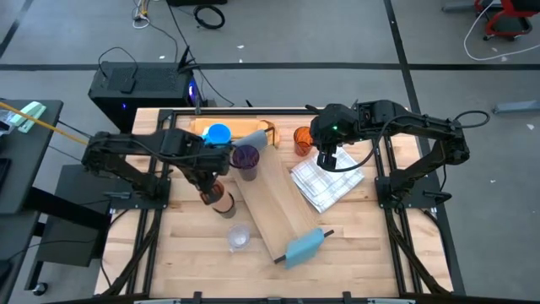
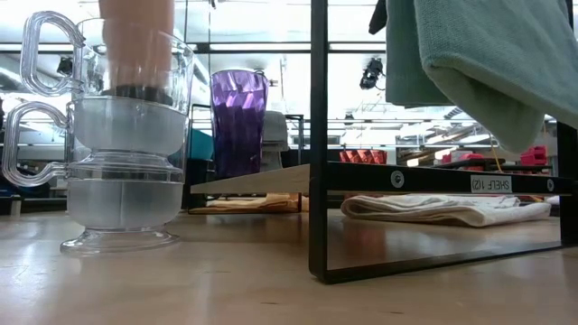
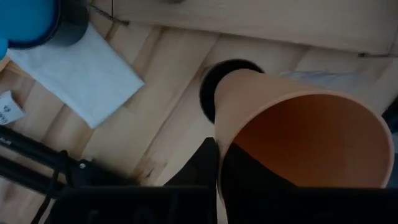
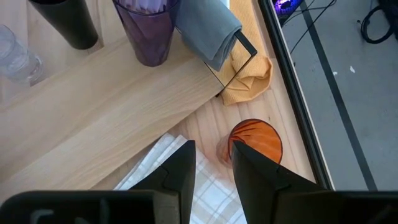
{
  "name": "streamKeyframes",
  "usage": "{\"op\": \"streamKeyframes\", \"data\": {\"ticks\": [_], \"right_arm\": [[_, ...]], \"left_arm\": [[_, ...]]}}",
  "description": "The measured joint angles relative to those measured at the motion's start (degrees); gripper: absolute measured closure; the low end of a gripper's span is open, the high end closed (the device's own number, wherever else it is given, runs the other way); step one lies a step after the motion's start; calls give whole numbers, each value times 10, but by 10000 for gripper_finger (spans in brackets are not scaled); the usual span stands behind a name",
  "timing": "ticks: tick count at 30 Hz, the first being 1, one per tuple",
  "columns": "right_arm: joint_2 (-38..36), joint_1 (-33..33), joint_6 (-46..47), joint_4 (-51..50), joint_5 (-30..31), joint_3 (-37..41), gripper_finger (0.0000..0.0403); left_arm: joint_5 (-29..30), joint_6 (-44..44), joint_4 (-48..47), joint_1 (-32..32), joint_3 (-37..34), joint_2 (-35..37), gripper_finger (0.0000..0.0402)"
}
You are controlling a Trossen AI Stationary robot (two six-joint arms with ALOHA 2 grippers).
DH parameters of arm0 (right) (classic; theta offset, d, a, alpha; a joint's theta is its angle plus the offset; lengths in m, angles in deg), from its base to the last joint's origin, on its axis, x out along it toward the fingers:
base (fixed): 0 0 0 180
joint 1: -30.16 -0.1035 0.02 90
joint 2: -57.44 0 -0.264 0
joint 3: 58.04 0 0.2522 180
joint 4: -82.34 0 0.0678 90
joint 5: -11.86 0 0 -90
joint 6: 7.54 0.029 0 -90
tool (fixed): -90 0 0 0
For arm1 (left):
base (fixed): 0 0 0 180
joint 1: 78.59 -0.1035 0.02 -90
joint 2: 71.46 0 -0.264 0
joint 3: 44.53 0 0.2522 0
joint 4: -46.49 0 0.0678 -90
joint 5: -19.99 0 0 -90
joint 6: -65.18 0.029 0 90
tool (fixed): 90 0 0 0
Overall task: Stack small to large cups/mugs on shelf
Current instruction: Put the light orange cup on the shelf
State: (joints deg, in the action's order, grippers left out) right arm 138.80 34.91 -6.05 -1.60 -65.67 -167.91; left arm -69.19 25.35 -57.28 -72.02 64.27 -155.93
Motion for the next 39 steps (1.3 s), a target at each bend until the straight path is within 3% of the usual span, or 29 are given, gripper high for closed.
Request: {"op": "streamKeyframes", "data": {"ticks": [12,21,39], "right_arm": [[0,0,-1,0,0,0,293],[0,0,-1,1,0,0,293],[0,0,0,1,0,0,293]], "left_arm": [[23,7,0,-13,76,0,390],[25,0,98,-16,78,-33,391],[52,-58,100,-9,77,-129,393]]}}
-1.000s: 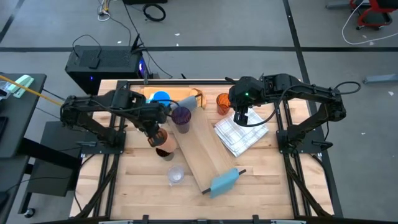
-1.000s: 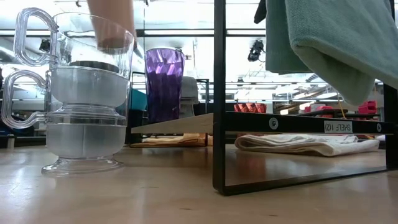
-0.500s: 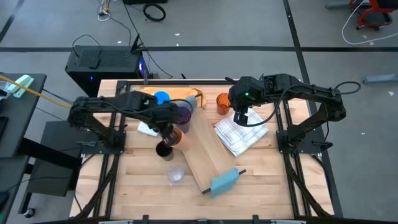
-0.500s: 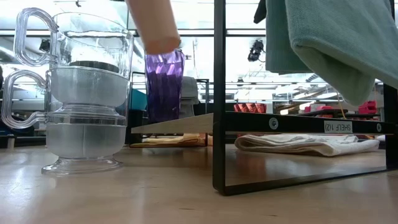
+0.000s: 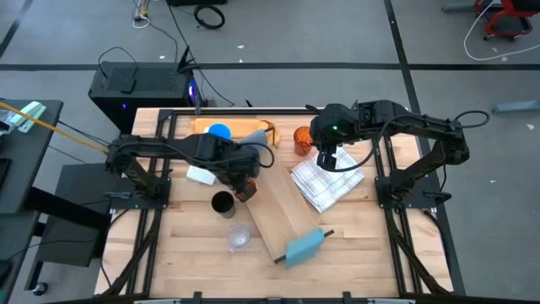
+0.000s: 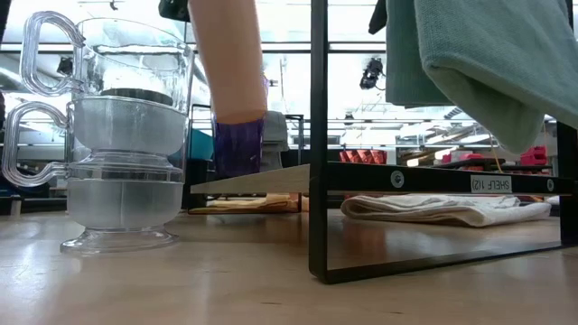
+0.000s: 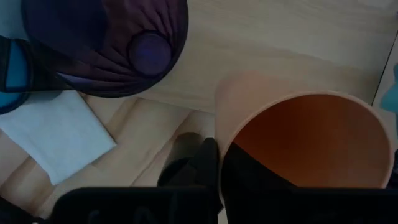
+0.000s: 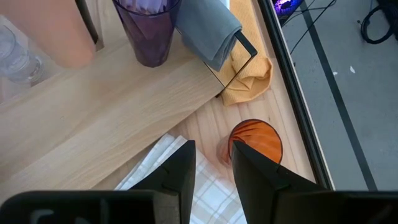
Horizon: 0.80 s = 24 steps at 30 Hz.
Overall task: Stack small to large cups/mugs on shelf
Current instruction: Put the light orange cup on the shelf
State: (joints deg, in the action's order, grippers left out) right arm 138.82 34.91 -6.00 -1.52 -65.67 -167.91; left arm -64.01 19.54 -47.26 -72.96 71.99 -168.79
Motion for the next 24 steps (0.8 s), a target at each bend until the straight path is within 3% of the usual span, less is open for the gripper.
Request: {"op": "streamKeyframes", "data": {"ticks": [24], "right_arm": [[0,0,49,-11,6,0,293]], "left_arm": [[-3,-244,2,8,0,-40,391]]}}
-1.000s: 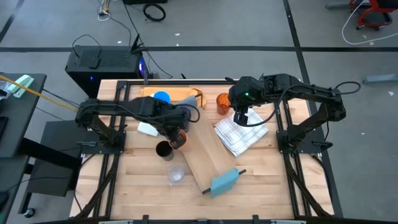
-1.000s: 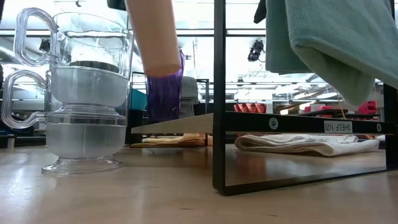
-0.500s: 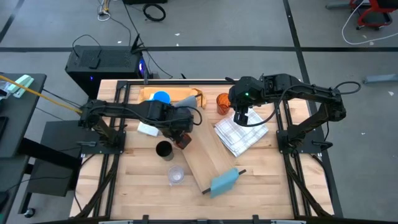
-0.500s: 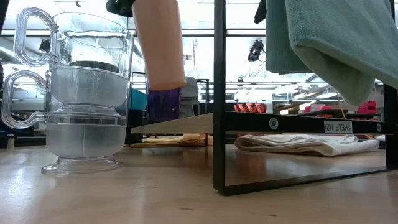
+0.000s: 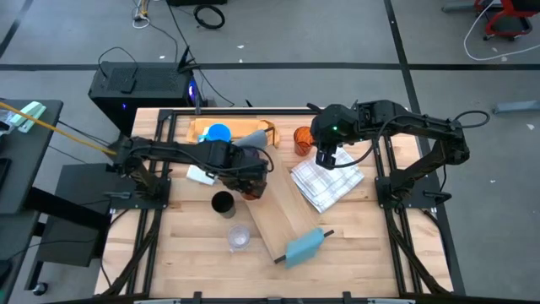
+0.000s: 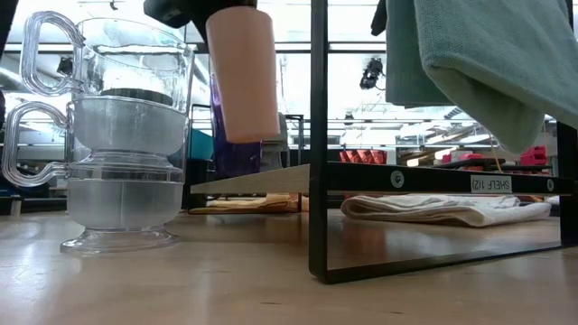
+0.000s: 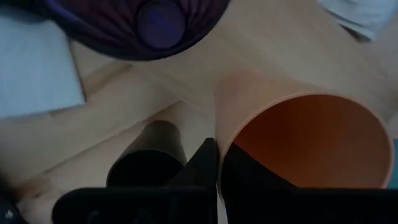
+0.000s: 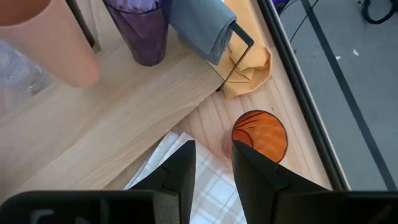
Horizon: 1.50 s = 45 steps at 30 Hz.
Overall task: Stack small to large cups/mugs on shelf
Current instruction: Put the light orange cup on the shelf
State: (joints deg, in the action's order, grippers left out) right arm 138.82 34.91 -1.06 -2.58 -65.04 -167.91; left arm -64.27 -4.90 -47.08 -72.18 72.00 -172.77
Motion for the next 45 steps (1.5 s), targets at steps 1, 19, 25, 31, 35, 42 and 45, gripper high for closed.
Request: {"op": "streamKeyframes", "data": {"ticks": [1,19,25,31,35,42,45], "right_arm": [[0,0,-1,0,4,0,293],[0,1,8,-25,4,0,293],[0,1,9,-30,4,0,293],[0,0,-5,-29,4,0,293],[0,0,-14,-29,4,0,293],[0,0,-21,-29,4,0,293],[0,0,-21,-29,4,0,293]], "left_arm": [[0,-5,-1,0,0,-2,390],[13,7,11,-5,1,-42,393],[13,2,8,-1,0,-47,391],[13,-25,13,-1,0,-47,391],[13,-30,13,-1,0,-47,384],[13,-30,16,-1,0,-47,392],[14,-29,16,-2,0,-47,381]]}}
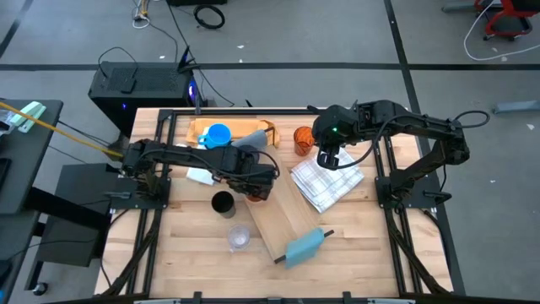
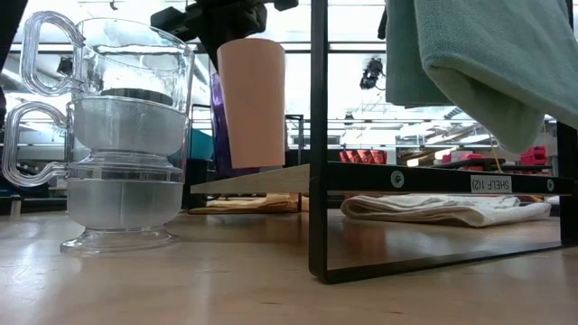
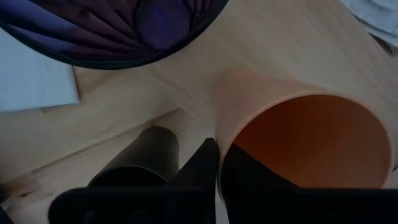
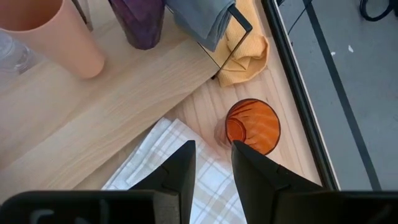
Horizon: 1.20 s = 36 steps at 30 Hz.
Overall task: Stack small to large cups/mugs on shelf
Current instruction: Put the light orange cup on the shelf
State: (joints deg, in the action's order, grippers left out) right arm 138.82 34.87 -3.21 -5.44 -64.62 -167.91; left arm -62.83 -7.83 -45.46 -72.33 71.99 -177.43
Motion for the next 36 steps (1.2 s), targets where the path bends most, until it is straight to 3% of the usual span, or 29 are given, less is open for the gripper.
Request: {"op": "streamKeyframes", "data": {"ticks": [29,36], "right_arm": [[0,0,0,0,0,0,293],[0,0,0,0,0,0,293]], "left_arm": [[8,17,3,0,-1,-22,393],[11,14,3,0,0,-24,343]]}}
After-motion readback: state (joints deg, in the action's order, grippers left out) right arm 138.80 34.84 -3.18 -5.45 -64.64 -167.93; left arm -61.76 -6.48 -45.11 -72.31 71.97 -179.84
